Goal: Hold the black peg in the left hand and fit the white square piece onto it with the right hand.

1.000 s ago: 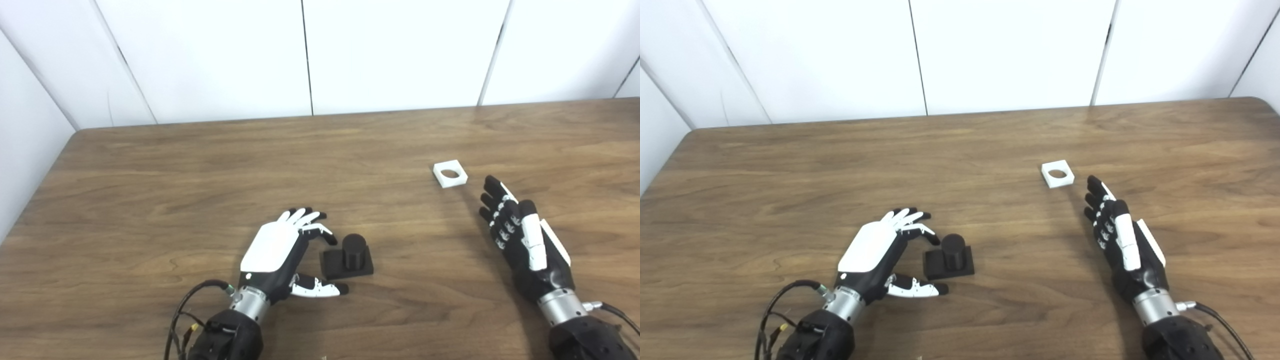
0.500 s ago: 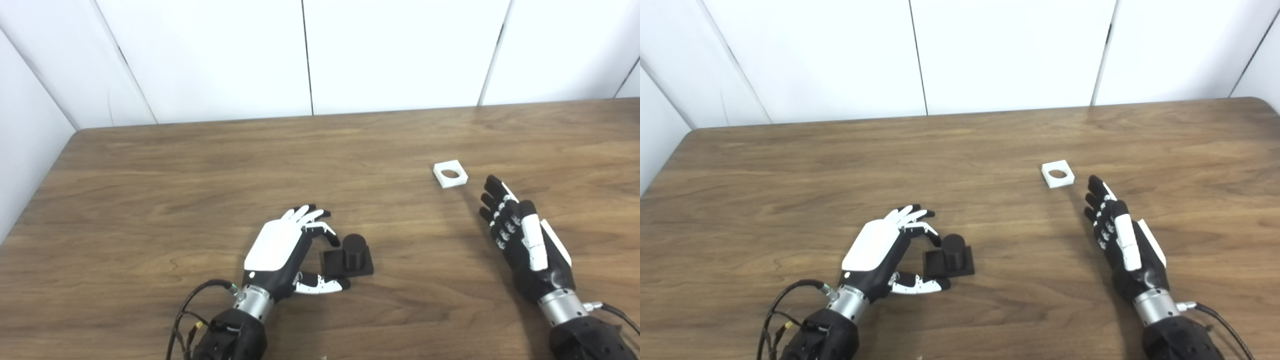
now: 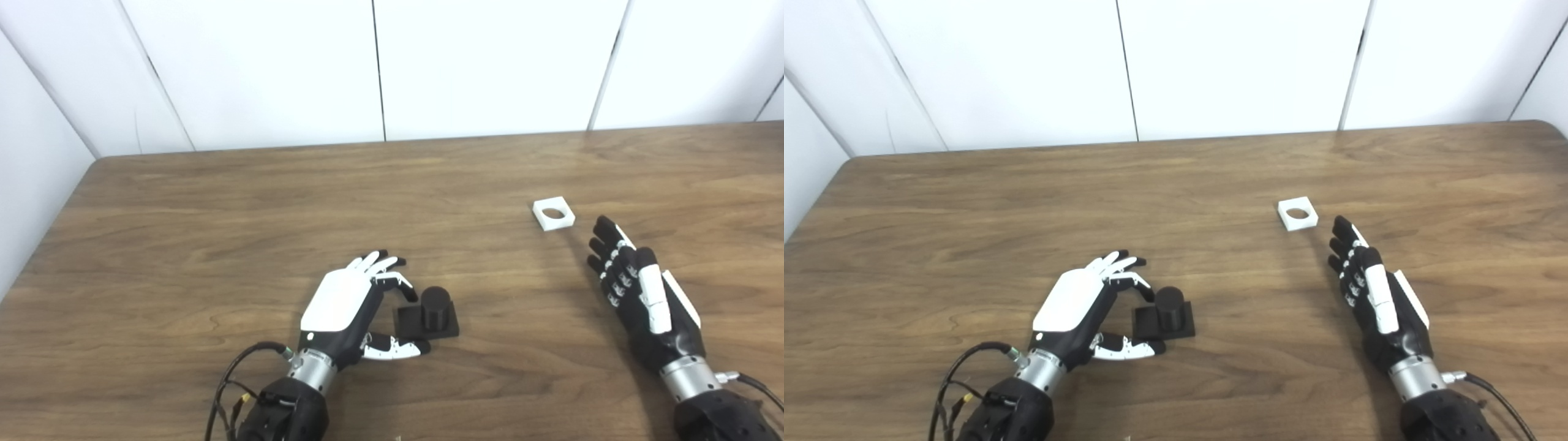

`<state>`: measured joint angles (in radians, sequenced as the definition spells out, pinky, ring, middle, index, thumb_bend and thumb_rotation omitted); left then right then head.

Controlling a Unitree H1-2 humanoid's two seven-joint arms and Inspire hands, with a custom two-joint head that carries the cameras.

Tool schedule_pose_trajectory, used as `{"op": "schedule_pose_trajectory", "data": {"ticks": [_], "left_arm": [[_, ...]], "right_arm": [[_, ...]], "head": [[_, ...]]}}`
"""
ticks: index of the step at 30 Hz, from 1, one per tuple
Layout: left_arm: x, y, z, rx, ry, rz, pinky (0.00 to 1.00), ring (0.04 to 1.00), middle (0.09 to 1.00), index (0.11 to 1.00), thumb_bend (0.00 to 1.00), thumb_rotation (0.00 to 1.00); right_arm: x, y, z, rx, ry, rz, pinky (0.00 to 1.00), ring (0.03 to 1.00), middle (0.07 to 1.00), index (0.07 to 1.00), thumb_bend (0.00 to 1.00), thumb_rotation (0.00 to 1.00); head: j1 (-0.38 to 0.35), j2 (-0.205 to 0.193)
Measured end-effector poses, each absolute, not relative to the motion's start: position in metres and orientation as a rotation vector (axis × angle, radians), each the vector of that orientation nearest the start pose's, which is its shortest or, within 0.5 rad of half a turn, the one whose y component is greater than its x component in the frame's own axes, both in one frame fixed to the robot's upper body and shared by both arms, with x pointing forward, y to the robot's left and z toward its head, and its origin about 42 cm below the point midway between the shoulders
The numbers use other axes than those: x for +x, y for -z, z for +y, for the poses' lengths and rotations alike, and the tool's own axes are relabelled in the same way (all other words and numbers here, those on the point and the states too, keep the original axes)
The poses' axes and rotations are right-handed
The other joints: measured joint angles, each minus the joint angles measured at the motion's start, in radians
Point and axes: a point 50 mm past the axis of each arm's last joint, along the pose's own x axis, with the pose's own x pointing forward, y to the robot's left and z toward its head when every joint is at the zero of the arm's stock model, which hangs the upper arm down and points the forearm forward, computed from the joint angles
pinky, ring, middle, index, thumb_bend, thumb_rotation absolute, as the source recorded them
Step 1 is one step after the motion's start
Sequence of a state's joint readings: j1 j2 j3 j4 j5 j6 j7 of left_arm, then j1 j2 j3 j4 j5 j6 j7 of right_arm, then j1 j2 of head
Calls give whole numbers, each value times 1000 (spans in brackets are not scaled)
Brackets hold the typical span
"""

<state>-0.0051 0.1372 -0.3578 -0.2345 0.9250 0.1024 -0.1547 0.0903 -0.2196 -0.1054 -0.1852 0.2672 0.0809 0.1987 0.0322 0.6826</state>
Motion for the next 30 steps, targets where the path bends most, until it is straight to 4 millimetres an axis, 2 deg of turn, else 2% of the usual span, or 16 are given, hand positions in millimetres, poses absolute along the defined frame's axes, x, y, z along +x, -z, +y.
{"op": "schedule_pose_trajectory", "data": {"ticks": [9, 15, 19, 30], "left_arm": [[266, -142, 150, 1042, 343, -211, 956, 939, 869, 514, 740, 199], [266, -142, 150, 1045, 344, -215, 970, 937, 866, 510, 738, 210], [266, -142, 150, 1045, 345, -215, 973, 938, 863, 502, 741, 184], [266, -143, 149, 1044, 344, -219, 967, 943, 865, 497, 731, 190]], "right_arm": [[252, -131, -297, 44, -119, -43, 1000, 1000, 999, 982, 620, 934], [251, -132, -297, 45, -119, -44, 1000, 1000, 1000, 999, 644, 939], [250, -132, -297, 51, -120, -43, 1000, 1000, 1000, 998, 658, 928], [246, -132, -297, 56, -117, -41, 1000, 1000, 1000, 990, 646, 961]], "head": [[0, 3], [0, 6], [0, 9], [0, 11]]}}
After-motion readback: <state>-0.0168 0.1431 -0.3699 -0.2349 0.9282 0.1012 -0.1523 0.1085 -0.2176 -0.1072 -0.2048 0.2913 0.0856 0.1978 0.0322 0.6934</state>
